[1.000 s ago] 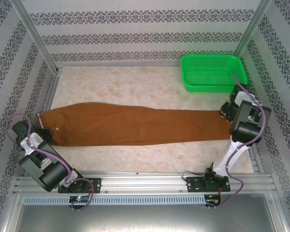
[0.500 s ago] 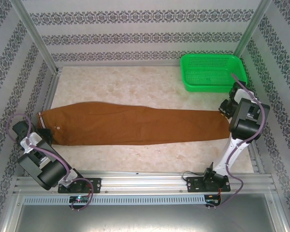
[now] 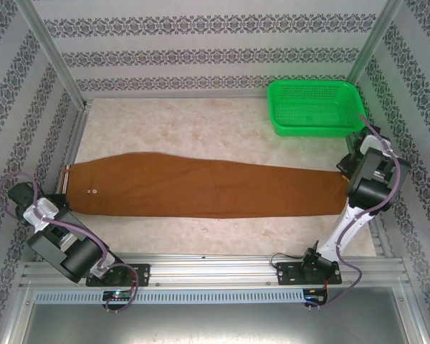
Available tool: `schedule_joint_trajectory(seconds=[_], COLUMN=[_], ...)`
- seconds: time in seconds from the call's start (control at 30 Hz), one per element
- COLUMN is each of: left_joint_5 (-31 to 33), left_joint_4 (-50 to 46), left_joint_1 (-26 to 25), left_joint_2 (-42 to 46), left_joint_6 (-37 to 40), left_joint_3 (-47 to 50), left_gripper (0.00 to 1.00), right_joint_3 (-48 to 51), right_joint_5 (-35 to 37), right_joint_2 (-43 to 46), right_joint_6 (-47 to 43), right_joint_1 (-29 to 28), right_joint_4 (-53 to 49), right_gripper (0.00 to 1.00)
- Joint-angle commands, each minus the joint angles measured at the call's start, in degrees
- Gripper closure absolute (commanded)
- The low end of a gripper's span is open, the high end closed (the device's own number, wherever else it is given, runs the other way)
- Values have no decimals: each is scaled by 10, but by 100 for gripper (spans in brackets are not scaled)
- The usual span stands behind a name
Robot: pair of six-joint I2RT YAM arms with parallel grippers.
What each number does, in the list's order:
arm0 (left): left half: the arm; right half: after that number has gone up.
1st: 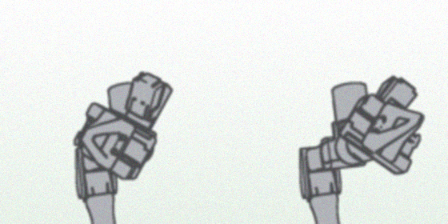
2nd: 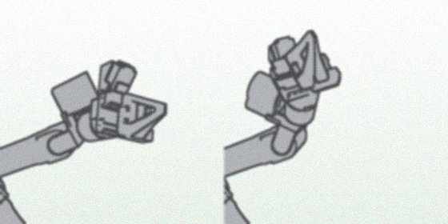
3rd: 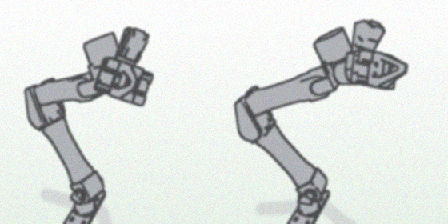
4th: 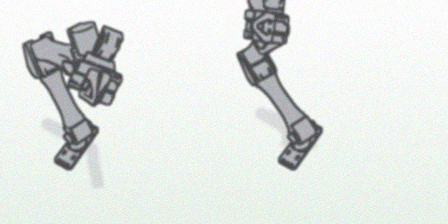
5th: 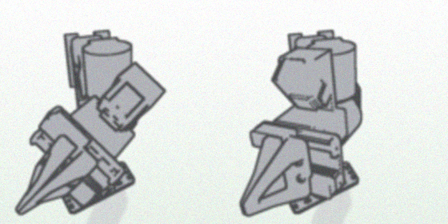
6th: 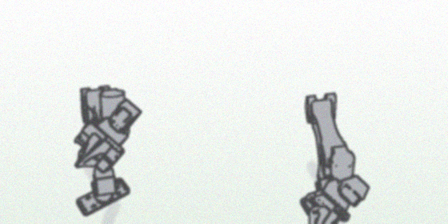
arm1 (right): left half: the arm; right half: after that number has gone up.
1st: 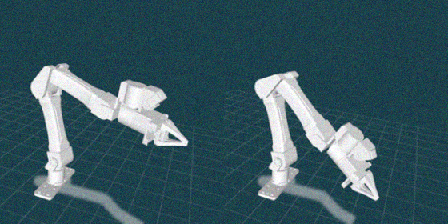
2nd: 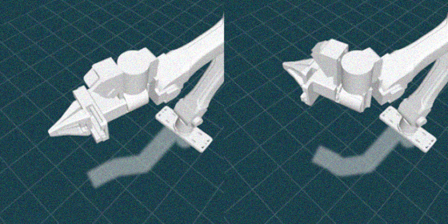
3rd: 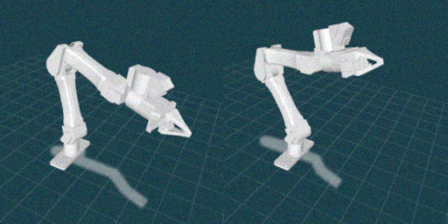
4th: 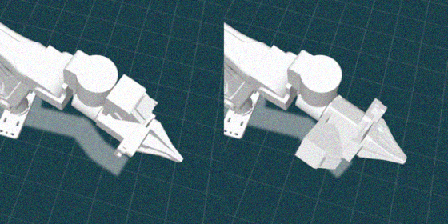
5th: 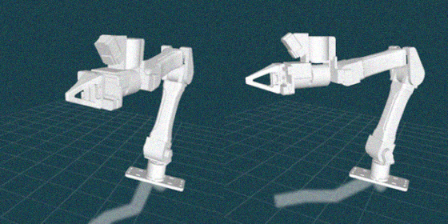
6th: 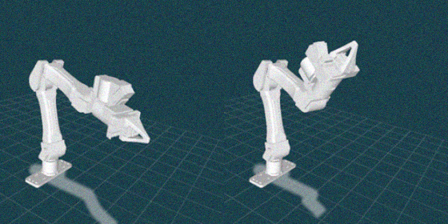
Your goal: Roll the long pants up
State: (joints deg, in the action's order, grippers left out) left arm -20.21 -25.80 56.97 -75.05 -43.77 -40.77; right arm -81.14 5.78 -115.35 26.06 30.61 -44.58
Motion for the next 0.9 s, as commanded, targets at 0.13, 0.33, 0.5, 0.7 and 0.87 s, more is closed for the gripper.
schedule_joint_trajectory(seconds=[0.13, 0.33, 0.5, 0.7, 0.87], left_joint_5=[43, 38, 50, 93, 26], left_joint_4=[4, -22, -47, -28, 1], left_joint_1=[17, 16, -18, -50, -67], left_joint_2=[-8, -81, -9, 88, 1], left_joint_6=[-10, -7, 17, 20, 21], left_joint_3=[0, -30, -65, -100, -130], left_gripper=[100, 85, 68, 43, 40], right_joint_3=[-16, -12, -5, 13, 27], right_joint_5=[52, 25, -9, -30, -43], right_joint_2=[-25, -27, -36, -21, -12], right_joint_6=[19, 21, 19, 16, 12], right_joint_1=[22, 28, 22, 1, -18], right_joint_4=[1, 10, 15, 26, 27], right_gripper=[100, 100, 82, 69, 69])
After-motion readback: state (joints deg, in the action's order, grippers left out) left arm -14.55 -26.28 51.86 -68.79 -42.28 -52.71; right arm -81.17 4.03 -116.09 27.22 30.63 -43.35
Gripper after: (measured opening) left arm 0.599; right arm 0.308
